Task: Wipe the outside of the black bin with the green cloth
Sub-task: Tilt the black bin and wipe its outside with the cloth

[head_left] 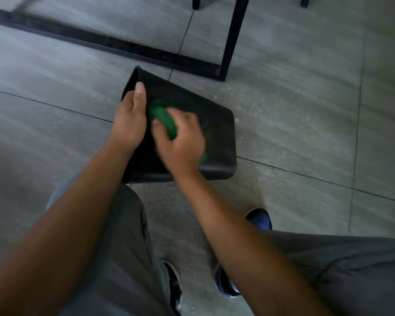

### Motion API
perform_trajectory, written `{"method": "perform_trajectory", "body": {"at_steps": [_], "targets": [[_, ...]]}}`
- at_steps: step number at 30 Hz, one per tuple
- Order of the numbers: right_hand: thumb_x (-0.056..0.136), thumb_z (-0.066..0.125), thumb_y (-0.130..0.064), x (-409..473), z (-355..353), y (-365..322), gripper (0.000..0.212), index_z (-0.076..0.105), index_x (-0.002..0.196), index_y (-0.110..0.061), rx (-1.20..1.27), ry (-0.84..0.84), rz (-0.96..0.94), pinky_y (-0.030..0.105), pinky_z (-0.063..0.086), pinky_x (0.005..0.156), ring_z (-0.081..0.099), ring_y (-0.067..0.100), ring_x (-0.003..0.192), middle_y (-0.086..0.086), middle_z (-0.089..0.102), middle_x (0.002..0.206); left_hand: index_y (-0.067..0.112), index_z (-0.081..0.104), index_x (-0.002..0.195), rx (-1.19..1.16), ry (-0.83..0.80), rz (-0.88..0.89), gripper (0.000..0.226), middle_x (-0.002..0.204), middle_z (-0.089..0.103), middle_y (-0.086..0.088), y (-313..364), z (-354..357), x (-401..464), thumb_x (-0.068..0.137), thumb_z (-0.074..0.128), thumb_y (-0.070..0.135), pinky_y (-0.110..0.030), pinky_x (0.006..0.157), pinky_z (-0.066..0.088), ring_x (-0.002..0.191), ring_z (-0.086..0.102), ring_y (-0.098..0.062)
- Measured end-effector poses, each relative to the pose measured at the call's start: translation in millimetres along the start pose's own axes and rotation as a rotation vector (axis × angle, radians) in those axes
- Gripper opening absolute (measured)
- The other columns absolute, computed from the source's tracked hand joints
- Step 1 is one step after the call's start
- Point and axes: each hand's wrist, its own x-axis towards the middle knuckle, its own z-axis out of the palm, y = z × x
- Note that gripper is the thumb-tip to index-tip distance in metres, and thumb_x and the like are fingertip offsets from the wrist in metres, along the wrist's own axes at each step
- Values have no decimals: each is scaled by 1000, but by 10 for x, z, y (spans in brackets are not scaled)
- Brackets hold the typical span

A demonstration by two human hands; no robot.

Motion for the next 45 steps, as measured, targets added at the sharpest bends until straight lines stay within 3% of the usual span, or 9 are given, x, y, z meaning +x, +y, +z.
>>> {"method": "perform_trajectory", "body": {"at_steps": [5, 9, 13, 19, 24, 31, 36, 39, 45], "targets": [[90, 67, -47, -79, -66, 94, 37, 72, 117, -23, -59, -113, -49, 29, 50, 70, 68, 21, 87, 3, 70, 103, 19, 63, 133, -95, -16, -109, 71, 130, 66, -1, -50, -135, 16, 100, 28, 71, -31, 105, 49, 120, 63, -12], [95, 59, -52, 213, -535, 890, 37, 66, 120, -25, -315, -59, 424, 30, 40, 72, 68, 27, 96, 6, 70, 108, 21, 45, 152, -105, -6, -164, 78, 148, 51, -2, -7, -175, -30, 99, 22, 73, -31, 107, 34, 137, 46, -20], [97, 57, -45, 443, -937, 1159, 32, 67, 113, -19, -76, 144, 753, 30, 42, 78, 68, 28, 101, 2, 68, 98, 24, 47, 149, -78, -27, -121, 77, 142, 54, 2, 36, -143, -53, 97, 23, 76, -39, 113, 36, 131, 51, -18], [97, 65, -42, 888, -711, 295, 22, 62, 116, -31, 302, -80, 409, 30, 58, 85, 69, 8, 97, -11, 69, 105, 20, 58, 126, 19, -81, 60, 43, 108, 65, 4, 25, -86, -81, 108, 33, 50, -40, 96, 55, 101, 64, -11], [99, 63, -46, 1333, -564, 91, 43, 60, 135, -24, 159, -217, 330, 27, 52, 93, 64, 10, 108, -10, 64, 118, 17, 56, 127, 163, -56, 191, 29, 102, 60, 17, -30, -58, -157, 111, 38, 32, -5, 77, 47, 90, 58, 9], [96, 61, -45, -16, -269, 324, 35, 65, 125, -27, -205, -60, 216, 28, 34, 70, 64, 25, 87, 5, 64, 109, 13, 55, 140, 119, 18, 122, 40, 115, 62, 4, -47, -113, -74, 110, 38, 34, -18, 82, 48, 104, 62, -14], [100, 52, -48, -50, -613, 887, 43, 57, 134, -23, -299, -35, 596, 42, 51, 84, 65, 37, 105, 14, 63, 122, 16, 54, 141, 99, -26, 79, 42, 125, 63, -6, -9, -175, -86, 109, 38, 39, -42, 99, 52, 114, 61, -25], [100, 51, -44, 67, -953, 1247, 41, 57, 129, -16, -222, 55, 889, 44, 51, 93, 64, 38, 112, 18, 66, 126, 22, 52, 141, 80, -72, 66, 39, 118, 61, 3, 35, -230, -124, 108, 42, 41, -26, 81, 51, 104, 62, -15], [101, 54, -42, 618, -888, 908, 38, 59, 129, -17, 0, 24, 756, 31, 41, 82, 59, 23, 95, 3, 64, 110, 37, 22, 160, -150, -238, 7, 77, 133, 48, 11, 96, -252, -177, 97, 66, 31, -26, 85, 52, 106, 57, -5]]}}
